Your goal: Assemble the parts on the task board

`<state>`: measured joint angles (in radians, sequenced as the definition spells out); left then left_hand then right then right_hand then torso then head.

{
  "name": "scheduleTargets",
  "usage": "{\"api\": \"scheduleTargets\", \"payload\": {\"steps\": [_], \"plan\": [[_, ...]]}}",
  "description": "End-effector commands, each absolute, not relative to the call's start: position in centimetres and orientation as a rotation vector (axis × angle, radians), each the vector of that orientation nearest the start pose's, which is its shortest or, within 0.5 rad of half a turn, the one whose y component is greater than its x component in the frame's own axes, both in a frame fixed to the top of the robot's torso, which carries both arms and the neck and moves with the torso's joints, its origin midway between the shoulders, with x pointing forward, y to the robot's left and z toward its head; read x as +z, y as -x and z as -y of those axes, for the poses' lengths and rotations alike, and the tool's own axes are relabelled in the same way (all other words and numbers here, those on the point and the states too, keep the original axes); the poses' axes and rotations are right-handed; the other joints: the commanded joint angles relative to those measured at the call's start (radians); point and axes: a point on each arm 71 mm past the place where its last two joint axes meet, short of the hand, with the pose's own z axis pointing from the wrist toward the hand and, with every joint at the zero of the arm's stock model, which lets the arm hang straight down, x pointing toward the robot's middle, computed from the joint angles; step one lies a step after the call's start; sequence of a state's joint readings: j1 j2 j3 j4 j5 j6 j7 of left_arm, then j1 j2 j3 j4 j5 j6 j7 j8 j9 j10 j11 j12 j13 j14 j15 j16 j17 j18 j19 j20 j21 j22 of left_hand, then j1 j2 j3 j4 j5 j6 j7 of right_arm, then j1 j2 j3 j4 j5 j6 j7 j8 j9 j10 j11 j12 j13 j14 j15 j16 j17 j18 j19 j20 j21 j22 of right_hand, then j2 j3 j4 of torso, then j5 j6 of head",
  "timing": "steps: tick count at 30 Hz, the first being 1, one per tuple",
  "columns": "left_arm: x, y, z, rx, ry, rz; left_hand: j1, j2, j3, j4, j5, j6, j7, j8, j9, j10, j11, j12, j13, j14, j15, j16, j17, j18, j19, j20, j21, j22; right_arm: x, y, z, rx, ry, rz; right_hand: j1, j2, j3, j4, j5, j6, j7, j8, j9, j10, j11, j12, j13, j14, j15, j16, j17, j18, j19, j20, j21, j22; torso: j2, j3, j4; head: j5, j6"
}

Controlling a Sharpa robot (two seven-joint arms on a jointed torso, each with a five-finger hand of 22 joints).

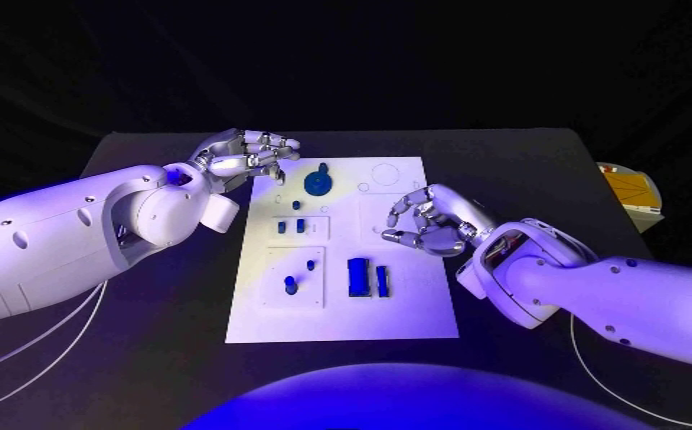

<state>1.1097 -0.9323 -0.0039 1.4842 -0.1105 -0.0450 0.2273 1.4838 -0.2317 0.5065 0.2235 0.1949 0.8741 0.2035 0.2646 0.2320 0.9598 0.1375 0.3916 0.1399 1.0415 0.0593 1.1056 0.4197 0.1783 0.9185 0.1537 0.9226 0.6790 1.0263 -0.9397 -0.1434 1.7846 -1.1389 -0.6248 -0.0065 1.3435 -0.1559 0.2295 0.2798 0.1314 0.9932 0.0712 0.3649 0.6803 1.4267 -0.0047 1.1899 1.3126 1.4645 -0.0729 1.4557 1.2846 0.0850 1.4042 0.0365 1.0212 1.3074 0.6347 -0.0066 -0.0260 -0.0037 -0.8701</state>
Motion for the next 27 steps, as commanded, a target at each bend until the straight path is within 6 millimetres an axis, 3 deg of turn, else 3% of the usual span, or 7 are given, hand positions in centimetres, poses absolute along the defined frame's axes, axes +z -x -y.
{"api": "scheduleTargets", "payload": {"steps": [1,7,13,23,24,26,27], "plan": [[-21.8,-47.7,-24.8,-1.547,1.133,-1.644,-0.009,-0.001,0.006,0.003,0.005,-0.007,0.001,-0.001,0.001,-0.007,0.0,0.005,0.001,-0.007,0.003,-0.002,-0.001,0.006,0.004,0.003,-0.006,-0.002,-24.9,-40.3,20.3,1.083,-0.494,-1.592,0.032,0.004,0.021,-0.004,0.006,-0.038,0.02,-0.025,-0.011,-0.115,0.016,-0.245,-0.078,-0.017,0.018,-0.12,-0.195,0.053,-0.105,0.016,-0.308,0.031,-0.018,-0.0076,-0.0068,-0.001,0.018],[-22.0,-48.3,-24.8,-1.538,1.161,-1.558,-0.021,0.003,0.013,0.012,0.001,-0.004,-0.009,0.012,0.006,-0.008,-0.004,0.019,0.0,-0.113,0.011,-0.114,-0.052,0.006,-0.068,0.009,-0.088,-0.044,-25.1,-43.7,23.2,1.094,-0.69,-1.55,0.086,0.007,0.094,-0.009,0.015,-0.081,0.051,-0.07,-0.047,-0.326,0.049,-0.646,-0.362,-0.221,0.056,-0.524,-0.665,0.096,-0.279,0.049,-0.719,-0.158,-0.032,-0.0092,-0.013,-0.004,0.071],[-22.2,-49.4,-25.1,-1.521,1.194,-1.429,-0.03,0.004,0.029,0.019,0.0,-0.037,-0.012,0.031,0.017,0.004,0.03,-0.106,-0.076,-0.239,0.078,-0.557,-0.208,-0.004,-0.201,0.093,-0.458,-0.282,-25.7,-47.2,25.3,1.133,-0.853,-1.513,0.083,-0.021,0.189,-0.006,0.01,-0.087,0.085,-0.114,-0.102,-0.348,0.086,-0.89,-0.669,-0.325,0.105,-0.681,-0.649,0.096,-0.399,0.11,-0.911,-0.341,-0.046,-0.0078,-0.0215,0.005,0.116],[-23.1,-50.9,-25.1,-1.466,1.227,-1.295,-0.031,0.016,-0.015,0.02,-0.001,-0.075,-0.029,-0.009,-0.019,-0.025,0.02,-0.29,-0.078,-0.325,0.1,-0.839,-0.291,-0.025,-0.224,0.137,-0.754,-0.5,-26.2,-50.1,25.8,1.191,-0.926,-1.473,0.027,-0.021,0.249,-0.053,0.008,-0.102,0.131,-0.208,-0.193,-0.357,0.155,-1.1,-1.055,-0.501,0.194,-1.148,-0.905,0.098,-0.534,0.205,-0.961,-0.653,-0.065,0.0009,-0.022,0.029,0.175],[-23.3,-50.6,-24.7,-1.478,1.211,-1.4,-0.464,0.232,-0.506,-0.223,-0.195,-0.874,-0.203,-0.265,-0.232,-0.96,-0.137,-0.392,-0.14,-1.042,-0.059,-1.106,-0.42,-0.178,-0.918,-0.154,-0.923,-0.679,-26.3,-50.0,26.3,1.076,-0.887,-1.484,-0.378,0.156,-0.23,-0.28,-0.131,-0.993,-0.071,-0.365,-0.68,-0.679,0.005,-1.19,-1.313,-1.464,0.073,-1.456,-1.285,-0.085,-1.404,-0.037,-1.021,-1.307,-0.059,-0.0035,-0.0204,0.022,0.159],[-23.3,-50.6,-24.7,-1.476,1.211,-1.398,-0.52,0.232,-0.506,-0.223,-0.195,-0.874,-0.203,-0.265,-0.232,-0.96,-0.137,-0.392,-0.14,-1.042,-0.059,-1.106,-0.42,-0.178,-0.918,-0.154,-0.923,-0.679,-26.2,-49.9,26.2,1.081,-0.893,-1.478,-0.435,0.156,-0.23,-0.28,-0.131,-0.993,-0.071,-0.365,-0.68,-0.714,0.005,-1.19,-1.313,-1.464,0.073,-1.456,-1.285,-0.085,-1.404,-0.037,-1.021,-1.307,-0.06,-0.0033,-0.0191,0.021,0.162],[-23.3,-50.5,-24.6,-1.473,1.212,-1.396,-0.557,0.232,-0.506,-0.223,-0.195,-0.874,-0.203,-0.265,-0.232,-0.96,-0.137,-0.392,-0.14,-1.042,-0.059,-1.106,-0.42,-0.178,-0.918,-0.154,-0.923,-0.679,-26.1,-49.9,26.0,1.085,-0.899,-1.472,-0.469,0.156,-0.23,-0.28,-0.131,-0.993,-0.071,-0.365,-0.68,-1.427,0.005,-1.19,-1.313,-1.464,0.073,-1.456,-1.285,-0.085,-1.404,-0.037,-1.021,-1.307,-0.061,-0.003,-0.0178,0.021,0.165]]}}
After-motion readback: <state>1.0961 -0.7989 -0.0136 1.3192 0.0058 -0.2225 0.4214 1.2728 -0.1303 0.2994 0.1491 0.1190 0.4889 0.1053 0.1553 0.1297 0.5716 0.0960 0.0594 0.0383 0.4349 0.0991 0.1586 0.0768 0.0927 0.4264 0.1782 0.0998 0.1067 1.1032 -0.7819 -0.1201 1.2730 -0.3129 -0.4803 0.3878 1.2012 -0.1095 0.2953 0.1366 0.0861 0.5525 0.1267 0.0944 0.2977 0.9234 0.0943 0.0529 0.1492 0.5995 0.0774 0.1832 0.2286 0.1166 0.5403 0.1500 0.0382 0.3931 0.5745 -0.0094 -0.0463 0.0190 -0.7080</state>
